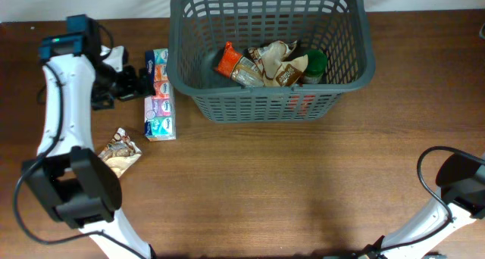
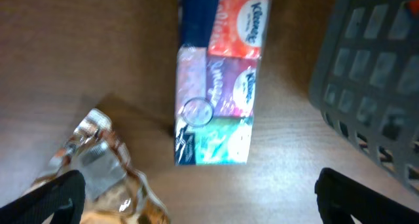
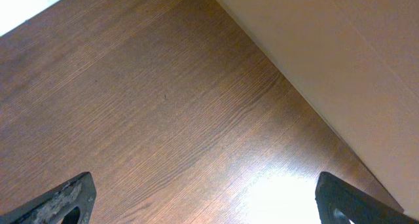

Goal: Pack container
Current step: 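Raise the left gripper and move it toward the tissue pack, then lower the left gripper and grasp the Kleenex tissue pack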

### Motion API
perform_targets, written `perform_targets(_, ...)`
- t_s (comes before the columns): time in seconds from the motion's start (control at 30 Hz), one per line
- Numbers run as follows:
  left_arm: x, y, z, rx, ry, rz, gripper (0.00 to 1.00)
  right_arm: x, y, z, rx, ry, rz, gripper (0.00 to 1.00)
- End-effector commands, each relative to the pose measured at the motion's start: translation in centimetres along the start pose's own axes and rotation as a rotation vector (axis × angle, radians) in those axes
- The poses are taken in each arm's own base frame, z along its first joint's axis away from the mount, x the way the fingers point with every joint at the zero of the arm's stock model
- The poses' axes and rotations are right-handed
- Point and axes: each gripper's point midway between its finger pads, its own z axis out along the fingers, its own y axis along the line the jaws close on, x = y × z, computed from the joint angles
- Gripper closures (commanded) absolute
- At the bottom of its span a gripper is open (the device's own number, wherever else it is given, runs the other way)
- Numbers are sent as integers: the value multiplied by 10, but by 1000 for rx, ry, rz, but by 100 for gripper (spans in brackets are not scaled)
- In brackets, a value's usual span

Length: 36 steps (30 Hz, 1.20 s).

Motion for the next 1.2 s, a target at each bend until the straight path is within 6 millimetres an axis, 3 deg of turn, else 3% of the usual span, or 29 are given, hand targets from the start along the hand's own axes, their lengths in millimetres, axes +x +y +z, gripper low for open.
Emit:
perform_targets(0.0,-2,-5,24,-52,42,56,0,0,-3,-3,12,-4,16,1)
perform_targets(0.33,-7,-7,49,-83,68,133,0,0,-3,-3,12,-4,16,1)
perform_targets(0.7,-7,-2,90,-83,136,135,0,0,-3,-3,12,-5,16,1)
perform_targets(1.17,-16,-25,98,-158,88,207,0,0,-3,-3,12,-4,16,1)
